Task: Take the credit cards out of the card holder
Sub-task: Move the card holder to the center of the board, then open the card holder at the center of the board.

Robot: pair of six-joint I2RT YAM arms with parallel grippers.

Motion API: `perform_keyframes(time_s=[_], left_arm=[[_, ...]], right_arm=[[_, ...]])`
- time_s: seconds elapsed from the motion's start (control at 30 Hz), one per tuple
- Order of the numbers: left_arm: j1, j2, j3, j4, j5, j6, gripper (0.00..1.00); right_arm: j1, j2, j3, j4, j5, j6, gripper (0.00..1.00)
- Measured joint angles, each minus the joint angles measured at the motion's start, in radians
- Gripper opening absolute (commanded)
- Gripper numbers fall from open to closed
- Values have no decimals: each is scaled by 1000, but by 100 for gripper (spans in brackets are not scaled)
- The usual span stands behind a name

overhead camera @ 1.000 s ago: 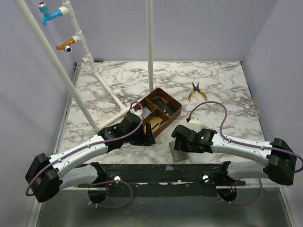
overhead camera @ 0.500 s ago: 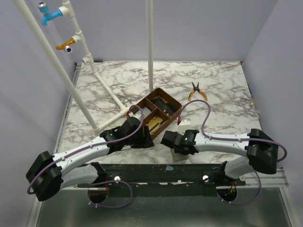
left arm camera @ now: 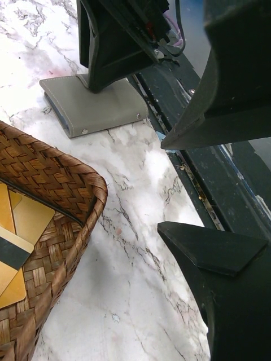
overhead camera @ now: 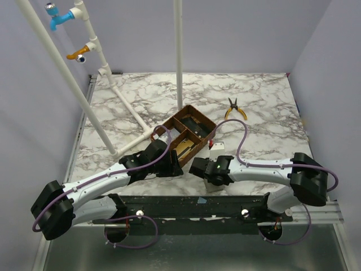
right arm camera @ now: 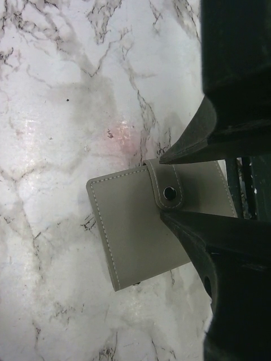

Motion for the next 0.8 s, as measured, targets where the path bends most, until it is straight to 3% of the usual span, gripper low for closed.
perform_keyframes(time_s=[0.2, 0.53, 0.8], left_arm=[[0, 0, 0, 0, 0, 0, 55], [0, 0, 0, 0, 0, 0, 50], [-3, 8, 0, 5, 2, 1, 43]], right_arm=[[0, -9, -54, 52, -4, 5, 40], [0, -36, -83, 90, -5, 39, 2], [0, -90, -85, 95, -39, 59, 1]])
